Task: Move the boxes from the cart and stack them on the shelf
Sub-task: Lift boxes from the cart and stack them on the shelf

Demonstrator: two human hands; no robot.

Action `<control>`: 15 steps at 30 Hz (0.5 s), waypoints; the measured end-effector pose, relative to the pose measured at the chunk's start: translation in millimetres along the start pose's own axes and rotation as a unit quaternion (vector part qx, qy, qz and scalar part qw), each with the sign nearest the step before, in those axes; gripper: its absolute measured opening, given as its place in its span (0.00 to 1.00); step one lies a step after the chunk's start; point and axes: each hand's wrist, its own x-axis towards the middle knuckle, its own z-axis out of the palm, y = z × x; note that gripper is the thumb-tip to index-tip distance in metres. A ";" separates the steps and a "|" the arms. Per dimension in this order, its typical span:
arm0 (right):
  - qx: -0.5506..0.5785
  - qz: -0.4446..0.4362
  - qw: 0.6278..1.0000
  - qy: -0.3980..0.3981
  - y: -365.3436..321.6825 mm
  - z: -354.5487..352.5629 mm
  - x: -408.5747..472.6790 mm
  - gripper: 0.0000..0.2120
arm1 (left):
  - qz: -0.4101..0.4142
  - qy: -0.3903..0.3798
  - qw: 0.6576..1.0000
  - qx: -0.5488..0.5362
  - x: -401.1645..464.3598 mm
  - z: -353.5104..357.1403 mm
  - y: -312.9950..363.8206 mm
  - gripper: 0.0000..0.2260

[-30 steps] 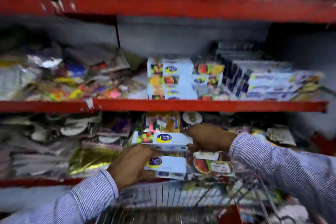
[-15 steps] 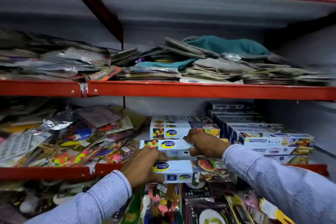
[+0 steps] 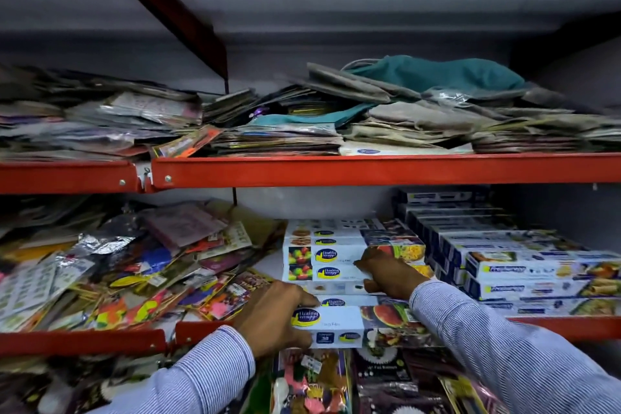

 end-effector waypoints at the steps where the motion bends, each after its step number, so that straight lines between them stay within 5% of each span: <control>1: 0.012 0.008 1.000 0.000 -0.4 -1.2 0.4 0.17 | 0.000 0.002 1.000 -0.005 3.2 2.1 -0.8 0.29; 4: 0.084 0.034 0.995 0.038 2.5 -4.2 3.1 0.11 | 0.001 0.005 1.000 -0.009 15.0 7.9 -0.6 0.28; 15: 0.129 0.033 0.987 0.090 -7.0 -36.8 -33.4 0.14 | -0.021 0.060 0.998 -0.013 74.6 25.0 1.1 0.27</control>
